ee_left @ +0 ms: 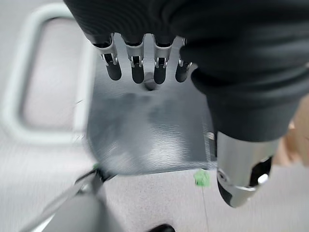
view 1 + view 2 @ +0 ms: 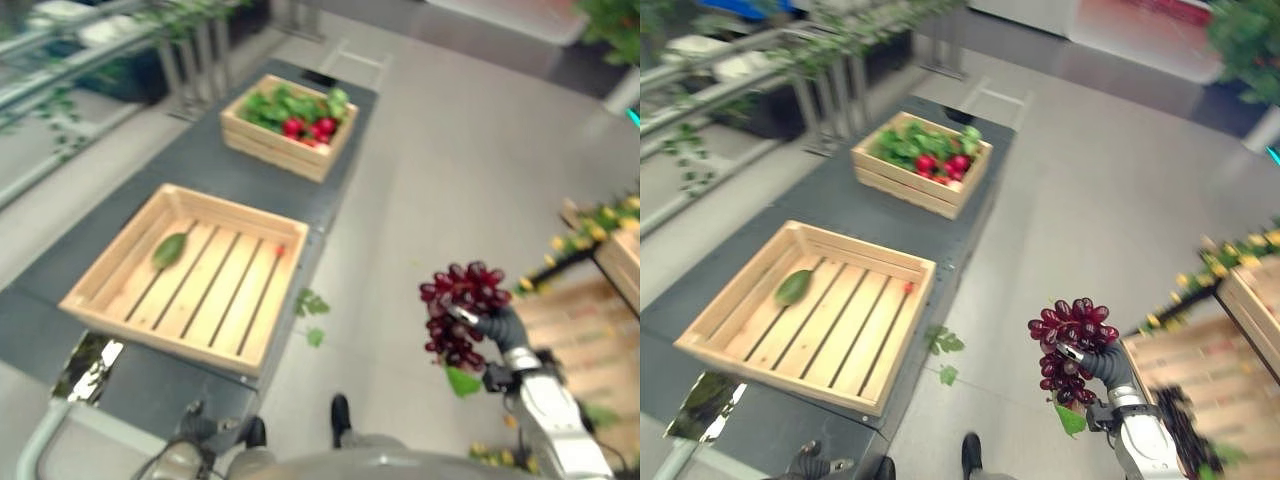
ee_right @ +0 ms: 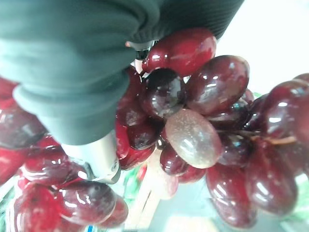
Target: Pick up the fruits from the basket on one side to the basket on the other side
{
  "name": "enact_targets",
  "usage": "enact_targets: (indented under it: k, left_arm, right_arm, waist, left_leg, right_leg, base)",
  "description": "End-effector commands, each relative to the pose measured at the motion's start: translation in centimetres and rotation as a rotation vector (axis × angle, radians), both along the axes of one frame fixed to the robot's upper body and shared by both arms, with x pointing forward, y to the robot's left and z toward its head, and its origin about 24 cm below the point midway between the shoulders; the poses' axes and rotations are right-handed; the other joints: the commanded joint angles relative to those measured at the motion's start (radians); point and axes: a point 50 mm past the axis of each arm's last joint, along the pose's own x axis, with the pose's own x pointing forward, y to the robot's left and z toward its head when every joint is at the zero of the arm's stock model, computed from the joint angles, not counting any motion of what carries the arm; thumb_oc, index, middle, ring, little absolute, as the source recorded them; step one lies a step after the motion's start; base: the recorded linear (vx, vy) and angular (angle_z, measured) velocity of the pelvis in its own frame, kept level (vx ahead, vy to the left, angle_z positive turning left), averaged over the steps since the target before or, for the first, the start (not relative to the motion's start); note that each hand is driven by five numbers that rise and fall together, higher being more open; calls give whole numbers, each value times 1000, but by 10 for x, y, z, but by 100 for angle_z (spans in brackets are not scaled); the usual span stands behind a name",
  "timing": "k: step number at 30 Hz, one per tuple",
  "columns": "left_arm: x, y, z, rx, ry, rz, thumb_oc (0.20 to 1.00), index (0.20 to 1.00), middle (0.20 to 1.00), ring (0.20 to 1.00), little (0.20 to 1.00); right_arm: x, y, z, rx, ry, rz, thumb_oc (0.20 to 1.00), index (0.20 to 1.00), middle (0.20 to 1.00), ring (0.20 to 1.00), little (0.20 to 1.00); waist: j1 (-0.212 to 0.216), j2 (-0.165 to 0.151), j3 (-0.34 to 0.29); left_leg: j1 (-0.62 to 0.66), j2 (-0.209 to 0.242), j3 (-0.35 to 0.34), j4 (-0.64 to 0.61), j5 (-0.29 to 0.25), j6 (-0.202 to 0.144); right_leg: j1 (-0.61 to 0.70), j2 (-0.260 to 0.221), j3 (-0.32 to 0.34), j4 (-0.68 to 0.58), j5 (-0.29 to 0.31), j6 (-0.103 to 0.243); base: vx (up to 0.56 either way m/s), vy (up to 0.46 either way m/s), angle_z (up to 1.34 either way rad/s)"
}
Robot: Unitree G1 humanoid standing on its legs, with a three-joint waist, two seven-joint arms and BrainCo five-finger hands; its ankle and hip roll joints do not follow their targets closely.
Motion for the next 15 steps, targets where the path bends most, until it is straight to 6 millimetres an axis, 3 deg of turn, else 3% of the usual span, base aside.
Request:
enact_targets:
  k: [1, 6, 8, 9, 11, 15]
  left_arm:
    - [6, 11, 5, 55, 3, -45, 1000, 1000, 1000, 1000, 1000]
    - [11, -5, 2, 12, -8, -91, 1000, 1000, 1000, 1000, 1000]
    - [9, -15, 0, -20, -15, -106, 1000, 1000, 1000, 1000, 1000]
    - [7, -18, -1, -31, -10, -112, 1000, 1000, 1000, 1000, 1000]
    - [4, -29, -6, -46, 15, -136, 1000, 1000, 1000, 1000, 1000]
    - [-1, -34, -8, -39, -2, -91, 1000, 1000, 1000, 1000, 1000]
  right_arm:
    - [18, 4, 48, 15, -256, 40, 200, 200, 200, 200, 200]
    - [20, 4, 50, 5, -257, 50, 200, 200, 200, 200, 200]
    - [21, 5, 50, -6, -254, 66, 200, 200, 200, 200, 200]
    - [23, 6, 50, -15, -253, 66, 200, 200, 200, 200, 200]
    - [23, 5, 53, -45, -260, 65, 200, 200, 200, 200, 200]
    - [22, 3, 61, -66, -296, 71, 200, 200, 200, 200, 200]
  waist:
    - [15, -46, -50]
    - [22, -49, -61]
    - [32, -48, -60]
    - [32, -45, -57]
    - [24, -33, -50]
    - [10, -13, -30]
  left_leg:
    - [-50, -63, 2, 62, -79, 0]
    - [-64, -55, 88, 96, -85, 3]
    - [-65, -36, 155, 114, -83, -3]
    - [-53, -35, 152, 109, -100, -20]
    - [-60, -22, 153, 128, -85, -27]
    - [-57, 14, 171, 167, -73, -48]
  right_leg:
    - [115, -74, -1, -27, -93, 28]
    - [155, -74, -66, -41, -125, 14]
    - [177, -56, -137, -71, -154, 1]
    - [186, -56, -136, -97, -168, 4]
    - [185, -40, -85, -112, -172, -6]
    - [190, -13, -54, -135, -173, -20]
  base:
    - [-101, -12, -77]
    - [-76, -25, -100]
    - [-54, -158, -69]
    - [-24, -176, -67]
    - [-11, -108, -93]
    - [-38, -186, -38]
